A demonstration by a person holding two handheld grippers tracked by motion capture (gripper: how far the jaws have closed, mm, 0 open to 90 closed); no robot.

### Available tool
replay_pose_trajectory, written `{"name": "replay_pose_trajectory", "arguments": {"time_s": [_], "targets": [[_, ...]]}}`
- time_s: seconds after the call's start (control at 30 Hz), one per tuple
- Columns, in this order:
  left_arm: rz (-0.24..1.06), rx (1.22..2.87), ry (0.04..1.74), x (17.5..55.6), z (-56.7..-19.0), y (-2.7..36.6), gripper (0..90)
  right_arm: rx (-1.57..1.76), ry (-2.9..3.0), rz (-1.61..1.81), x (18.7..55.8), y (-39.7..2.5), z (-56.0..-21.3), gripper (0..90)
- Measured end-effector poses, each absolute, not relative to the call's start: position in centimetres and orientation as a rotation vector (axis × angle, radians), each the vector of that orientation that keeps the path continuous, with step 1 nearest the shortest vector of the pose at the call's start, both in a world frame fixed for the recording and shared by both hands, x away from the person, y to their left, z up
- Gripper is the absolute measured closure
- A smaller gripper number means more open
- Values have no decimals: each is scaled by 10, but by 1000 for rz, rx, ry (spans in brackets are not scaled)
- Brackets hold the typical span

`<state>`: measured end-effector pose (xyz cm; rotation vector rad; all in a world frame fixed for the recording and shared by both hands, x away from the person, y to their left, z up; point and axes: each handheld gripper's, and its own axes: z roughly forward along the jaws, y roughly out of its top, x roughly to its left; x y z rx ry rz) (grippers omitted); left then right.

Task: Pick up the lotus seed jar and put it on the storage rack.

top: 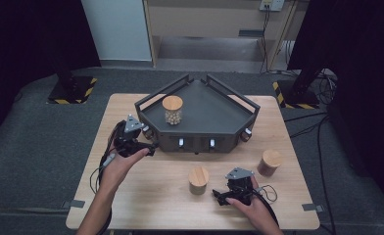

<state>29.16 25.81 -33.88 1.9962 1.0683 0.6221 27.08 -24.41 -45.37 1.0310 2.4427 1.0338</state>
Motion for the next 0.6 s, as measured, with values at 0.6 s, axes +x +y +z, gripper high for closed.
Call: {"name": "replay_pose_trajectory", "arguments": {"time_s": [0.6], "targets": [[568, 1998, 1134, 263, -383, 273, 34, 1031, 2443, 1034, 271, -244, -454, 8]]}}
